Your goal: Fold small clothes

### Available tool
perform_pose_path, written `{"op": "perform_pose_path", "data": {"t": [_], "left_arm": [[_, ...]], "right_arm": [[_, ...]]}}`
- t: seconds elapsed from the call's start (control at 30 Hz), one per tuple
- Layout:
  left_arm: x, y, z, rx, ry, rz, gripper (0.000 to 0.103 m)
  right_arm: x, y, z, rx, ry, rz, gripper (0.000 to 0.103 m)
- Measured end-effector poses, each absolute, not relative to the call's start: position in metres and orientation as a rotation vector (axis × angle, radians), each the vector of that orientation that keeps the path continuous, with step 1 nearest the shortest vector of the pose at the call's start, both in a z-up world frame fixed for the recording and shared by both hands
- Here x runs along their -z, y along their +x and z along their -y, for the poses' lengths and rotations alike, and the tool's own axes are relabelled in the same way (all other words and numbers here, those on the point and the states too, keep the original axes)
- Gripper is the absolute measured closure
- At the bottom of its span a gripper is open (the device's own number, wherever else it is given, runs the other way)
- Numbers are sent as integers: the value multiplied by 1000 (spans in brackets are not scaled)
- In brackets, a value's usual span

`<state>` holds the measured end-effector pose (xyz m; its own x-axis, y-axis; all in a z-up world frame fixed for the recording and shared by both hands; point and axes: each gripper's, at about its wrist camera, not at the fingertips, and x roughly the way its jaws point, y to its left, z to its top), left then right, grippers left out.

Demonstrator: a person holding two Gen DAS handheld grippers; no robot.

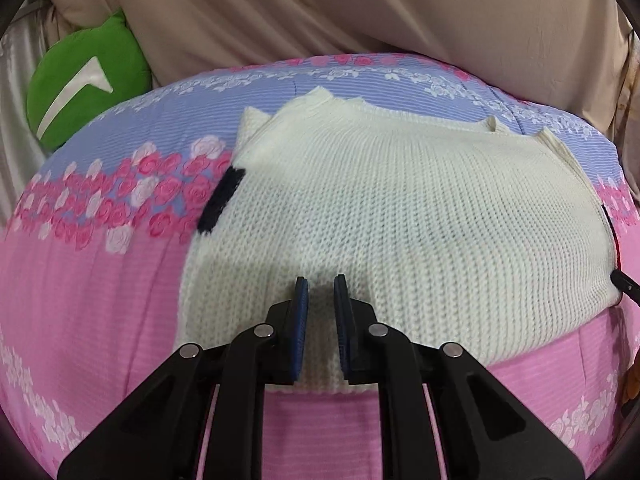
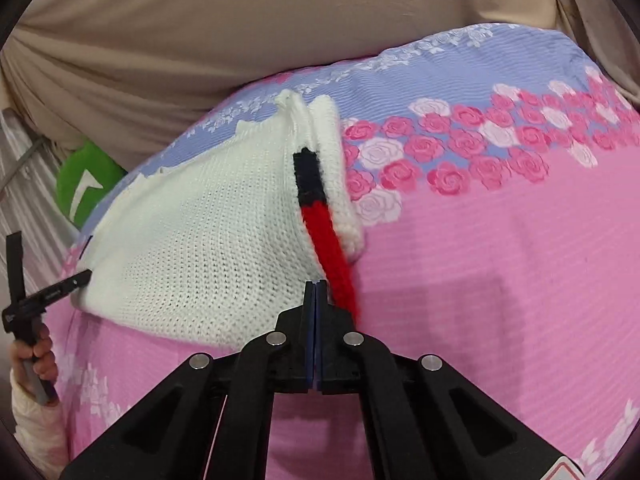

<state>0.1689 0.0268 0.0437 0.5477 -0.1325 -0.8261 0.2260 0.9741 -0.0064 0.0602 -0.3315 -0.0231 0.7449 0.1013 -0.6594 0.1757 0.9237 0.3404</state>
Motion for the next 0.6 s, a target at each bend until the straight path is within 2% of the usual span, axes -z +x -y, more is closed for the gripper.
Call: {"op": "perform_pose_path", "data": {"t": [0.2,0.6], "left_arm": [[-40,166,-28,195,87,-986,90],[-30,162,-38,187,70,-1004,90]], "right_arm": [[22,65,311,99,300,-730,103],[22,54,315,98,342,-710,103]]}}
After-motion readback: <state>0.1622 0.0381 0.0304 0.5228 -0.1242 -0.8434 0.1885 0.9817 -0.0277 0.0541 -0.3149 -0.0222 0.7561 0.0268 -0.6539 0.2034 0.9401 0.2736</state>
